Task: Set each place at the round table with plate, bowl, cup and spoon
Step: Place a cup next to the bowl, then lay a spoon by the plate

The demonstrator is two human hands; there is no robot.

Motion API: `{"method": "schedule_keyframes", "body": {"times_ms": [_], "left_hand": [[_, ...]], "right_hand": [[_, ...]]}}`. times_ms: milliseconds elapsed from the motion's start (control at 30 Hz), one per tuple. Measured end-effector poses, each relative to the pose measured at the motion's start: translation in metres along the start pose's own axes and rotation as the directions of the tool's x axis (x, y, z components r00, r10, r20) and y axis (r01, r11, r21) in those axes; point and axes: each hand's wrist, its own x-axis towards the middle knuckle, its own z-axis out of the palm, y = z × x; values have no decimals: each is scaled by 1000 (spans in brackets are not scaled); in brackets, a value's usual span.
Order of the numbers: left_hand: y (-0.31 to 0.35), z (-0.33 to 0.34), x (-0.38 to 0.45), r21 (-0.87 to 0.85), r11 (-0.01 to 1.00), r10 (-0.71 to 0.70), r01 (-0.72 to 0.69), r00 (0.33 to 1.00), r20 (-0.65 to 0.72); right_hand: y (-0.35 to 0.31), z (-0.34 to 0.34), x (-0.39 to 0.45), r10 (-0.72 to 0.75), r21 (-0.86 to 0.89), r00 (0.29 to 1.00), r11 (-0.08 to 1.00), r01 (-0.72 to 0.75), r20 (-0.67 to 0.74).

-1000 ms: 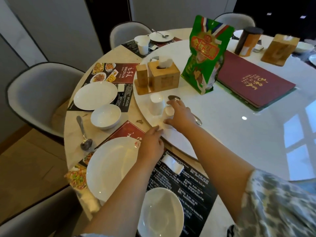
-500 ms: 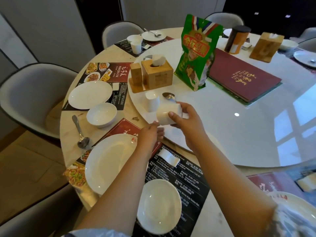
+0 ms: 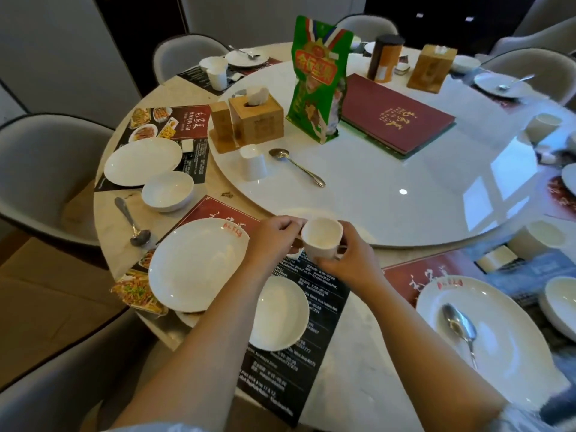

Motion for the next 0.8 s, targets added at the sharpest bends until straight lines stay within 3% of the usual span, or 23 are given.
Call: {"method": "schedule_keyframes", "body": {"times_ms": [233,633,800], "left_hand": [[-14,12,-16,301,954,-29,5,997,75],[-21,18,-15,410,912,-14,-17,997,71],[-24,13,-5,438,899,-12,-29,996,91]], "right_hand": [[24,10,-22,40,-43,997,998,-43,-59],[30,15,-25,98,-62,993,993,-102,-60],[26,3,-26,94,55,995,994,-95,14]]}}
